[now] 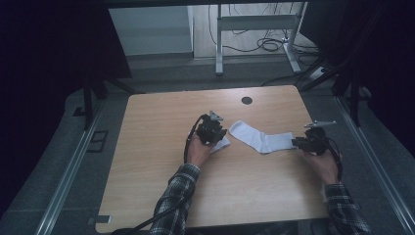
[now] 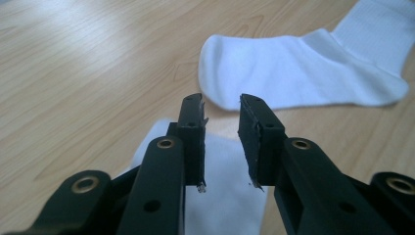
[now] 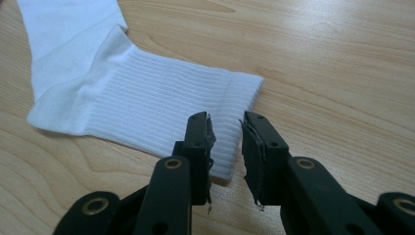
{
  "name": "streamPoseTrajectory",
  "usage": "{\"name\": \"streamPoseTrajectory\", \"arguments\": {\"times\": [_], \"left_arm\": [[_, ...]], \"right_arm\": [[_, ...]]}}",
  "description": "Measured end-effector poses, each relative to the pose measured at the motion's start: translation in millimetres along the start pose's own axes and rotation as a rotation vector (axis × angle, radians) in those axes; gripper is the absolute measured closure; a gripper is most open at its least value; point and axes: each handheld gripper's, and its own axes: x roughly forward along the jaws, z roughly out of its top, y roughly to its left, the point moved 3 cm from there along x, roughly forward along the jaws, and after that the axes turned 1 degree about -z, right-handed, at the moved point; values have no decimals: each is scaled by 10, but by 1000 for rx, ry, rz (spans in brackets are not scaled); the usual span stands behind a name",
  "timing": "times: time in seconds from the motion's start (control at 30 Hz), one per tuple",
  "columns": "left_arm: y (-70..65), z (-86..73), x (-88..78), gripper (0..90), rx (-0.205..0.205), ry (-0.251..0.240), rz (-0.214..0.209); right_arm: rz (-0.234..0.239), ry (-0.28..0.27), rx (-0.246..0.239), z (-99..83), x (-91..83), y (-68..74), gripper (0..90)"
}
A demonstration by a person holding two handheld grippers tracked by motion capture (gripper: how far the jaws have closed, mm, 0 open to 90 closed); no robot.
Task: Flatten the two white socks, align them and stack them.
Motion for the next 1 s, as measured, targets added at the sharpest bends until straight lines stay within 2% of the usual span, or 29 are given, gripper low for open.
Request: {"name": "streamPoseTrajectory", "arguments": {"times": [0.3, 0.43, 0.63, 0.77, 0.83, 0.9, 1.0], "left_arm": [[-16, 139, 348, 734, -6, 29, 0], [-10, 180, 452, 705, 1, 50, 21], [-6, 173, 591, 688, -21, 80, 40], [-14, 144, 662, 699, -15, 110, 58], [-14, 132, 680, 716, -12, 120, 58], [-13, 126, 684, 743, -25, 113, 48], [-26, 118, 681, 808, -30, 111, 34]], "right_arm": [[1, -3, -6, 5, 24, -12, 711], [-1, 1, 0, 1, 38, -28, 696], [-7, -3, -6, 12, 57, -14, 638], [-16, 25, -15, -6, 111, 0, 629], [-15, 40, -16, -22, 145, 10, 639], [-11, 50, -10, -31, 166, 23, 655], [1, 56, 3, -29, 166, 31, 739]]}}
